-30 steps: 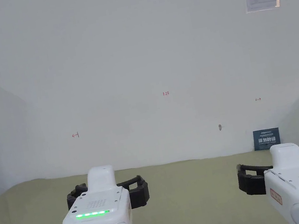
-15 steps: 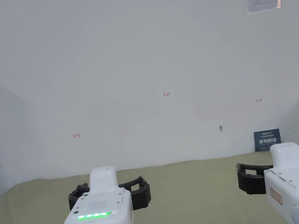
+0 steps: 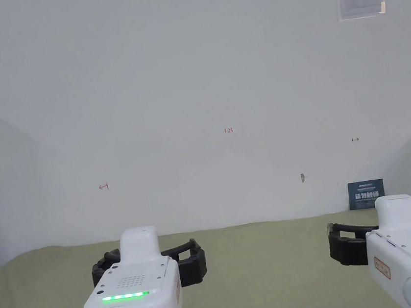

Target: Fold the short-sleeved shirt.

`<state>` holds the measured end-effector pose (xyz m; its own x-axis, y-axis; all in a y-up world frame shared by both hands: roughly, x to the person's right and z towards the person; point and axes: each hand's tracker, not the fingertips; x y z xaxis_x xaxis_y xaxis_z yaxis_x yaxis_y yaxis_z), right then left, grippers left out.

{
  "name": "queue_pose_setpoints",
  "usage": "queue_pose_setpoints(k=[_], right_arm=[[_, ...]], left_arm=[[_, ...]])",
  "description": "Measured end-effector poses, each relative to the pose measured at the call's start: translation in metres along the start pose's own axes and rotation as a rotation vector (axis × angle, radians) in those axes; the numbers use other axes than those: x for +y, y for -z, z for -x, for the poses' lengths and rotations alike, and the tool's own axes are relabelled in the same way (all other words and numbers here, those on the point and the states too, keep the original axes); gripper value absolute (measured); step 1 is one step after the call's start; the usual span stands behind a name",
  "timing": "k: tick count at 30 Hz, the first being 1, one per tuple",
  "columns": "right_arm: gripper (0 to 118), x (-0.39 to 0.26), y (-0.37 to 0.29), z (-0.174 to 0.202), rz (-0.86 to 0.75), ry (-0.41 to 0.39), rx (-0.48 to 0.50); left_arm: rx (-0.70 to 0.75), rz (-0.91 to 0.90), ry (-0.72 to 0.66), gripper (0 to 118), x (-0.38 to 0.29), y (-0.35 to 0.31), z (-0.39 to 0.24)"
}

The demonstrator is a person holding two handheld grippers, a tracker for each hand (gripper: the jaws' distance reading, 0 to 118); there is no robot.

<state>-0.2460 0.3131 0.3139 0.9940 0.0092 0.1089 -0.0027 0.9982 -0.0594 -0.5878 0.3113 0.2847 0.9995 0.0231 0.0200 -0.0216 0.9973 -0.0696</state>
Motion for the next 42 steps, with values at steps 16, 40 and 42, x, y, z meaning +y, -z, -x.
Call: queue_pose_setpoints(k=[16,40,42], right_arm=[[118,-0.006,0.01,-0.002,0.0,-0.046,0.003],[0,0.0,0.018,0.137,0.034,-0.072,0.356],[0,-0.003,0.022,0.167,0.054,-0.074,0.451]], left_arm=[[0.003,0.005,0.043,118,0.003,-0.001,-0.001],[0.263,0.046,0.026,0,0.003,-0.069,0.127],[0.298,0.082,0.006,0,-0.001,-0.08,0.15]])
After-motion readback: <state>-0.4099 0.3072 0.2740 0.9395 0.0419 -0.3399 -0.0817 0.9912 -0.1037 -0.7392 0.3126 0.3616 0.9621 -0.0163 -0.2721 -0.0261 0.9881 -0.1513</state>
